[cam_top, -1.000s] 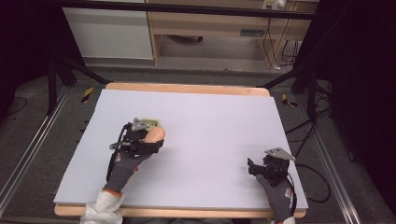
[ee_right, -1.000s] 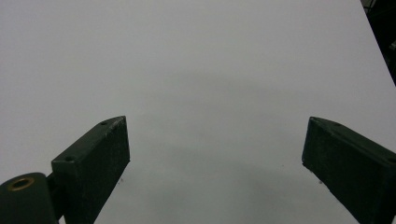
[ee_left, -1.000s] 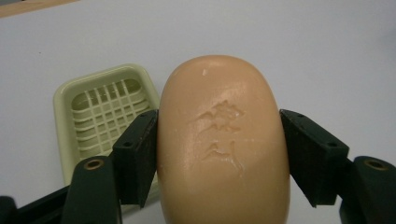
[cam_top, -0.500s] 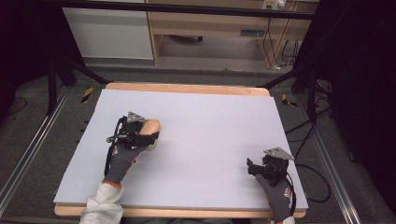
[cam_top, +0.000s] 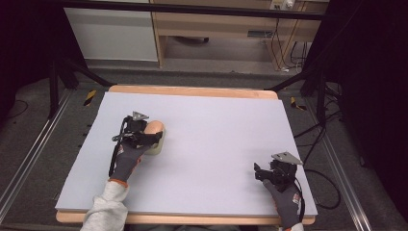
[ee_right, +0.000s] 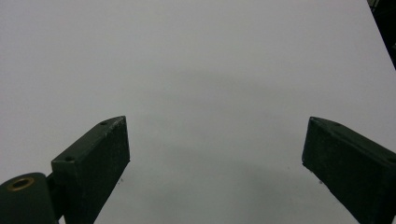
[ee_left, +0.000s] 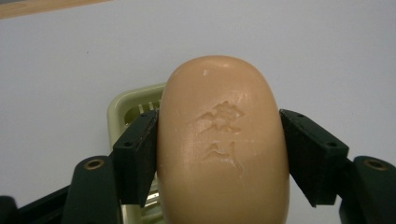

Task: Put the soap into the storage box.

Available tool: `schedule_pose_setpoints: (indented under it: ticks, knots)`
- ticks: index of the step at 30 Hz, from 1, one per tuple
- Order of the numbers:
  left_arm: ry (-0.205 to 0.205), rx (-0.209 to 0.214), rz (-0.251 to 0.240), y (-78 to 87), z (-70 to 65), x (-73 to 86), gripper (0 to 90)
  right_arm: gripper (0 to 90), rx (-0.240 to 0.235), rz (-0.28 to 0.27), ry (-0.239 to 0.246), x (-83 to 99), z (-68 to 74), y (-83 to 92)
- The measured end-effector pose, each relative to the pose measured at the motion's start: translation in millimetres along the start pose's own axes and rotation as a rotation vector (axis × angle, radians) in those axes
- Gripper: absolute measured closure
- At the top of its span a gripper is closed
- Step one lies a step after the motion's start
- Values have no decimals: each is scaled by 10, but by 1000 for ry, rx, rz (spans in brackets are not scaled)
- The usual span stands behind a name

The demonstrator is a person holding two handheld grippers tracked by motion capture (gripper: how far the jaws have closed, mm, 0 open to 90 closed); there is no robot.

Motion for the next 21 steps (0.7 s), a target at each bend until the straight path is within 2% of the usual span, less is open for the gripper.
schedule_pose_setpoints:
  ticks: [21]
  knots:
    - [33, -35, 27, -136, 194, 143, 314, 78, 2, 0, 4, 1, -5, -11]
Point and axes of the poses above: each handheld gripper's, and its own axes: y roughly backward along the jaws, x roughly out of its underside, z roughly to its left, the point moved 9 cm from there along -y, roughly forward along the jaws, and after that the axes turned 15 degrees about -z, right-handed, at the moved point
